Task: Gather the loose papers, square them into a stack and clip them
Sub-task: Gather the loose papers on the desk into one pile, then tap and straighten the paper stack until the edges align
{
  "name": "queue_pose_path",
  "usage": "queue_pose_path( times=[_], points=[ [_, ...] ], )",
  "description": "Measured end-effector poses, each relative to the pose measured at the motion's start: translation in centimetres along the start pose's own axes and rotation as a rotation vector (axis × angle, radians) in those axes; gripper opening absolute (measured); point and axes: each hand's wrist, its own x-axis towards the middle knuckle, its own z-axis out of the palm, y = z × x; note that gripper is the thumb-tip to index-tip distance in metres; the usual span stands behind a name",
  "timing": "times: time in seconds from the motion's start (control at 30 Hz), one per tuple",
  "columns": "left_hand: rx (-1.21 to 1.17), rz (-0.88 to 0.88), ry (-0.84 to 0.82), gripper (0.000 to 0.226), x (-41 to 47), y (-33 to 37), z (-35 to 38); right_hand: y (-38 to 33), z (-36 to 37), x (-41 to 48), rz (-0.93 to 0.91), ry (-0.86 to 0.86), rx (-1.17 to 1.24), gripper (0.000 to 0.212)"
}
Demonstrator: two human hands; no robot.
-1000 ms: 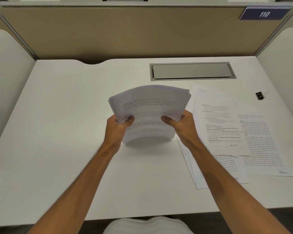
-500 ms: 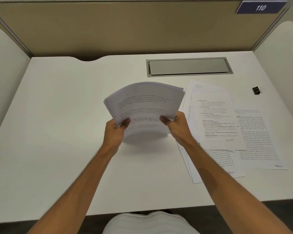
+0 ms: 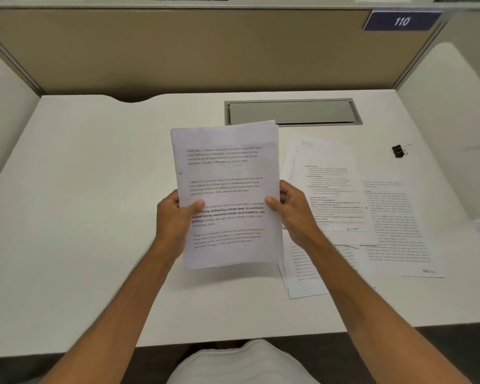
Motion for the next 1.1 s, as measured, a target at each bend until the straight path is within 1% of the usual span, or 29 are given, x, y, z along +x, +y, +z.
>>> queue_pose_path(
  times=[0.1,0.2,0.27,0.4,0.53,0.6,0.8,1.0,1.1],
  points=[
    [-0.054,-0.03,-0.02,0.037,-0.9,0.0,0.9,-0.1,-1.5,-0.9,0.014,-0.075,0.004,0.038],
    [-0.067,-0.044,-0.032,0.037,-1.7,0.2,1.9,0.0,-2.8,-1.6,0.014,-0.086,0.011,0.048],
    [-0.065,-0.06,-0.069,0.033,-1.7,0.0,2.4,0.2,-3.6,-1.9,0.01,-0.042,0.013,0.046],
    [-0.042,-0.113,-0.156,0.026,-1.6,-0.1,3.6,0.8,-5.6,-2.6,0.009,0.086,-0.006,0.034],
    [0.047,-0.105,-0.23,0.019,-1.4,0.0,5.1,1.1,-7.1,-3.4,0.03,0.188,0.017,0.033],
    [0.091,-0.085,-0.252,0.02,-1.2,-0.1,5.9,1.2,-7.8,-4.0,0.049,0.244,0.018,0.032],
    [0.126,-0.091,-0.285,0.02,-1.2,-0.7,9.5,1.9,-10.5,-5.5,0.097,0.404,0.041,0.019],
    [0.163,-0.115,-0.243,0.01,-0.8,-1.6,14.1,2.9,-14.2,-5.3,0.114,0.501,0.023,0.017],
    [0.182,-0.129,-0.225,0.011,-0.3,-2.1,16.6,3.5,-16.4,-4.2,0.128,0.53,-0.019,0.014]
  ],
)
